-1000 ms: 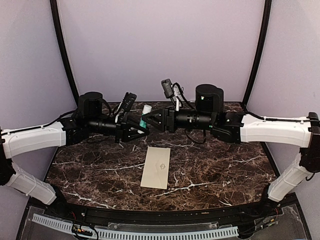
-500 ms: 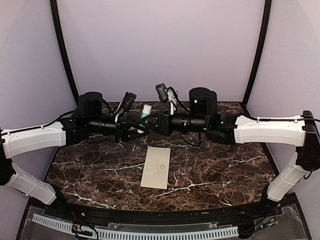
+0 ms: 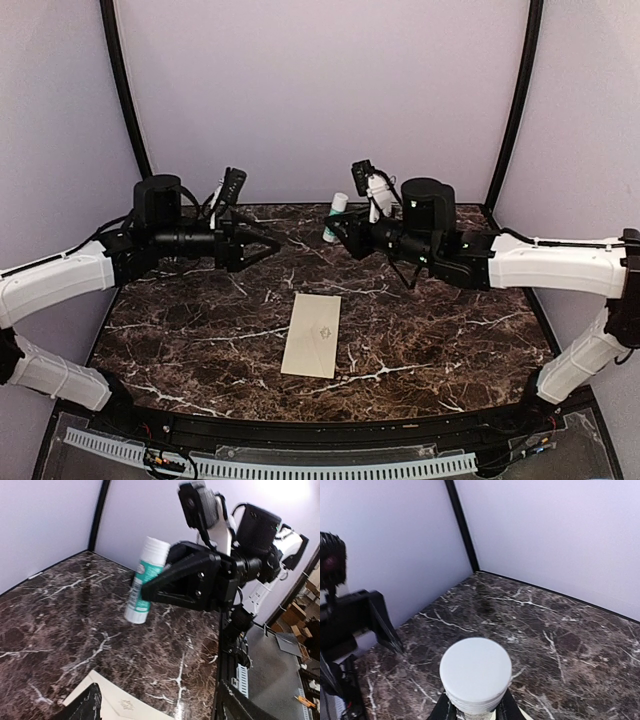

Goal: Place the letter into the envelope and seal it
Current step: Place the solid glue at the center of the board.

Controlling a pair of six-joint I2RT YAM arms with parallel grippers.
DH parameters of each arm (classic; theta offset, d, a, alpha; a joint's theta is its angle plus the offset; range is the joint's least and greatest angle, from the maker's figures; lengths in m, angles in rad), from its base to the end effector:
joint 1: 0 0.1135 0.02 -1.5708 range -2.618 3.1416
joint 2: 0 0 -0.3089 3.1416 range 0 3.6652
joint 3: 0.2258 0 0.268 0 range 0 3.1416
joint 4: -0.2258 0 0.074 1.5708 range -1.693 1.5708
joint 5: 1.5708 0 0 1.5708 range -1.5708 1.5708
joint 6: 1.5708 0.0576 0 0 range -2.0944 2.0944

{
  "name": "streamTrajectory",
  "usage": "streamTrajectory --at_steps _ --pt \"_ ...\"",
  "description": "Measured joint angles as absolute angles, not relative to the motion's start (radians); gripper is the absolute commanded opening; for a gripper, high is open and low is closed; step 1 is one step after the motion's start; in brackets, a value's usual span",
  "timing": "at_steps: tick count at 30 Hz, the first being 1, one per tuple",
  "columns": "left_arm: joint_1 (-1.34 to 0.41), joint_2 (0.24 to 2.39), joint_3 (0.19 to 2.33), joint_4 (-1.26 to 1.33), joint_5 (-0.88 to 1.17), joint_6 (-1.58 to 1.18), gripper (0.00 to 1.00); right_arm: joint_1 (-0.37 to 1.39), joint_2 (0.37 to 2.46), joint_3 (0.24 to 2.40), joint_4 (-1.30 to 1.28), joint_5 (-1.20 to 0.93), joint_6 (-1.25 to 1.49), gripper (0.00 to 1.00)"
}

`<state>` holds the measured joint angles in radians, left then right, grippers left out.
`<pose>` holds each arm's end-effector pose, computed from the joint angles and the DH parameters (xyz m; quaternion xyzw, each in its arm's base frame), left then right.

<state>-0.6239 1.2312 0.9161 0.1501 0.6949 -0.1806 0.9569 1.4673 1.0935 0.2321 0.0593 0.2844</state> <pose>0.2225 -0.2056 0.3614 0.3724 0.6514 -0.4770 0.4576 0.2236 0.3114 0.3627 -0.2308 0.7192 0.3627 0.5459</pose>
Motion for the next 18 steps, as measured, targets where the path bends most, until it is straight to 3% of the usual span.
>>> streamTrajectory --at_steps 9,18 --pt "-0.266 1.176 0.947 0.004 0.434 -0.242 0.81 0.906 1.581 0.939 0.291 0.271 0.205 0.06" --pt "-0.205 1.081 0.919 -0.033 0.286 -0.255 0.82 0.897 1.746 0.874 0.444 0.363 0.165 0.05"
